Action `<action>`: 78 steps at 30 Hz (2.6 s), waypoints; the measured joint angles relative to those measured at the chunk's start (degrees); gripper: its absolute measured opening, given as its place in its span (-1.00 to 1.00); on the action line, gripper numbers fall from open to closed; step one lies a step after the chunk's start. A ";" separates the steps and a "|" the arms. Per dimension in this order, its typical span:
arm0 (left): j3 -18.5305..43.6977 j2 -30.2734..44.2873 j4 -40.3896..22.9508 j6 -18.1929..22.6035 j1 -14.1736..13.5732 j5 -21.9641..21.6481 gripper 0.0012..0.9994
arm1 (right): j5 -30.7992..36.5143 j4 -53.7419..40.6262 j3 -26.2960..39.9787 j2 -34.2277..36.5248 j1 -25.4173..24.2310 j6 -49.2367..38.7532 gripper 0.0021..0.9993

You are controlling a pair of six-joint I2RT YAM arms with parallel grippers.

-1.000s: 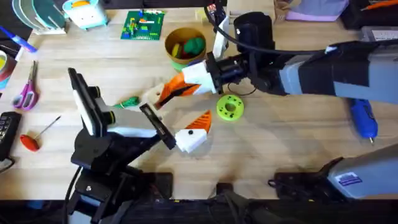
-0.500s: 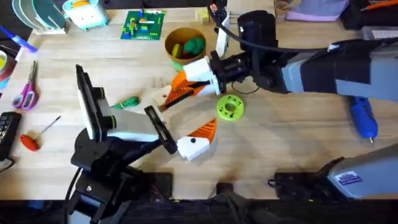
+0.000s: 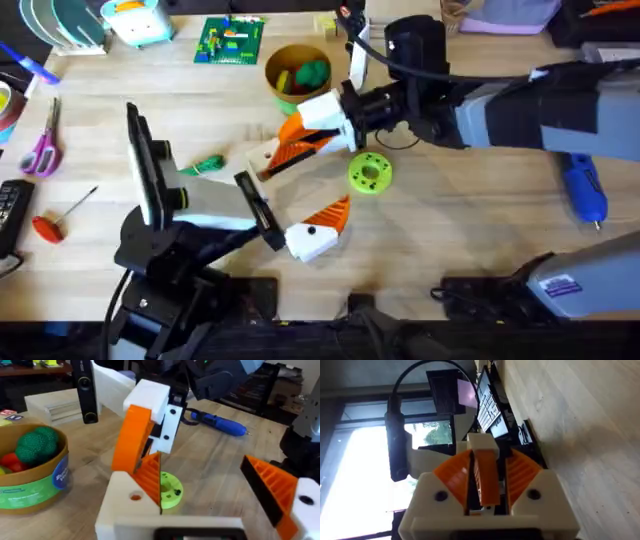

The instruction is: Pick up the gripper from the table and insert it into the empty holder that is missing its gripper. Then pick up a screw, insert it into the mounting hole, and use the screwdriver to tighten it. Finally, clean up the table by picking up the vegetable and placing it into the bucket.

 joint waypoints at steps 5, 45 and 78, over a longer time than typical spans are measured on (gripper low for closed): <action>0.00 0.01 0.00 0.15 -0.59 1.83 0.99 | -1.30 -0.07 0.00 0.00 -1.03 -0.50 -0.31; 0.00 0.01 -2.24 0.16 -0.66 9.80 0.99 | 36.14 -43.46 0.17 -26.90 -13.52 -48.83 0.99; 0.02 0.01 -2.71 3.46 -0.66 9.76 0.99 | 56.01 -62.75 -5.60 -38.43 -2.11 -67.48 0.93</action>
